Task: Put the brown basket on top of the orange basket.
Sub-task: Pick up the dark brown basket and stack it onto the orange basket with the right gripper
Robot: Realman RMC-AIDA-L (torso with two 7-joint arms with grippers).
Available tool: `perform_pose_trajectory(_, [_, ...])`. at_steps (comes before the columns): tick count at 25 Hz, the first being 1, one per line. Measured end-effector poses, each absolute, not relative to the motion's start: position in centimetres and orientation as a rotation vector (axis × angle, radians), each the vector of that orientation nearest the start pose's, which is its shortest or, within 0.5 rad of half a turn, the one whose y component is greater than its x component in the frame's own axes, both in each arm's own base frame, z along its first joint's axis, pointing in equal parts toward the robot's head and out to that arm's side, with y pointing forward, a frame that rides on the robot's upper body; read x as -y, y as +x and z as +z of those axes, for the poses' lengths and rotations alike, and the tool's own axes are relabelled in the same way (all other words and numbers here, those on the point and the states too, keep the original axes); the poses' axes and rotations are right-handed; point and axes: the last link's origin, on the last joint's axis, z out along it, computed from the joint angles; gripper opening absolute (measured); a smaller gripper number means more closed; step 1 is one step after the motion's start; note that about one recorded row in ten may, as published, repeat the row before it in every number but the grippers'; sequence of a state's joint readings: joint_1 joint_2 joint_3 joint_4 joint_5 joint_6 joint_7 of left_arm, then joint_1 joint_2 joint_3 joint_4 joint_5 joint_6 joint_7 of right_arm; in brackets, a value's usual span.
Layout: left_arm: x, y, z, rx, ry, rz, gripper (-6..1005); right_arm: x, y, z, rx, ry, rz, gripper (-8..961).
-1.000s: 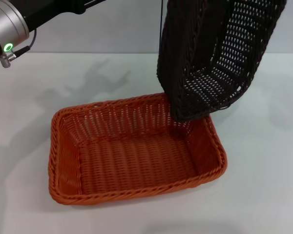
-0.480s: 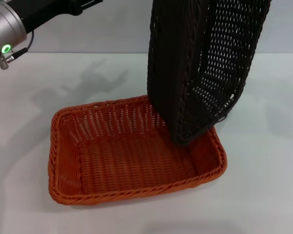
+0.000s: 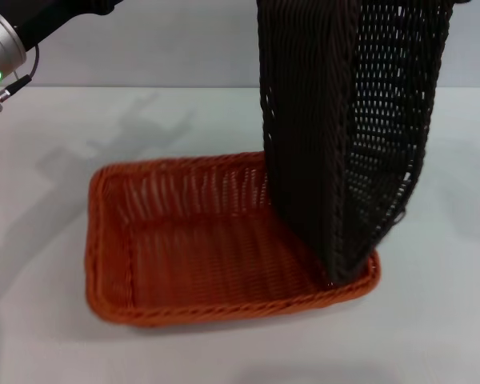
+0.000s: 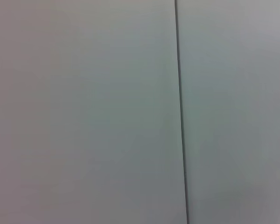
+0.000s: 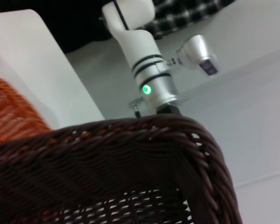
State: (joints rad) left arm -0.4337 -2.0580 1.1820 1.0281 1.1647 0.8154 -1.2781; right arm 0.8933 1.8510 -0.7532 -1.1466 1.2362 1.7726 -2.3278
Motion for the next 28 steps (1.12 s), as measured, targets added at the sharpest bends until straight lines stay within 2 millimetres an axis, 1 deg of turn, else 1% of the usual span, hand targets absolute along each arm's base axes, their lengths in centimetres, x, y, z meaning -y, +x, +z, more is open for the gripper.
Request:
perform_pose_trajectory(4, [-41.9,-18.7,7.8,0.348,-2.009,-0.878,846,-40.1,7.0,13.9,1.394,-2.384,0.297,122])
perform_pose_trajectory(7, [-41.9,-18.7,7.8,0.347,-2.010,-0.878,846,-39.8,6.9,13.4,1.419,-2.400,0.302,122])
perform_pose_trajectory(9, [-41.9,-18.7,7.8,0.347,-2.010,-0.877,846,-39.5,6.7,12.6,1.451,-2.427,0.299,123])
perform_pose_trajectory(12, [-41.9,-18.7,7.7,0.342,-2.011,-0.874,846,-39.4,6.6,12.1,1.466,-2.441,0.300,123])
perform_pose_trajectory(14, [-41.8,-18.8,7.7,0.340,-2.015,-0.874,846,-39.2,6.3,11.3,1.487,-2.458,0.311,123])
perform_pose_trajectory(15, [-41.8,-18.8,7.7,0.340,-2.015,-0.874,846,-39.2,6.3,11.3,1.487,-2.458,0.311,123])
perform_pose_trajectory(18, [-41.7,-18.7,7.5,0.337,-2.024,-0.880,846,-39.0,6.1,10.4,1.510,-2.477,0.319,123])
perform_pose_trajectory(19, [-41.7,-18.7,7.5,0.335,-2.026,-0.882,846,-38.8,5.9,9.7,1.534,-2.493,0.315,123])
perform_pose_trajectory(20, [-41.6,-18.6,7.5,0.333,-2.029,-0.885,846,-38.8,5.9,9.7,1.534,-2.493,0.315,123])
perform_pose_trajectory(23, [-41.6,-18.7,7.6,0.333,-2.028,-0.888,846,-38.5,5.5,8.8,1.582,-2.513,0.302,122])
perform_pose_trajectory(24, [-41.6,-18.7,7.6,0.333,-2.028,-0.890,846,-38.3,5.3,8.2,1.621,-2.528,0.282,122])
perform_pose_trajectory(28, [-41.5,-18.8,7.6,0.333,-2.030,-0.893,846,-38.3,5.1,7.8,1.648,-2.541,0.252,122])
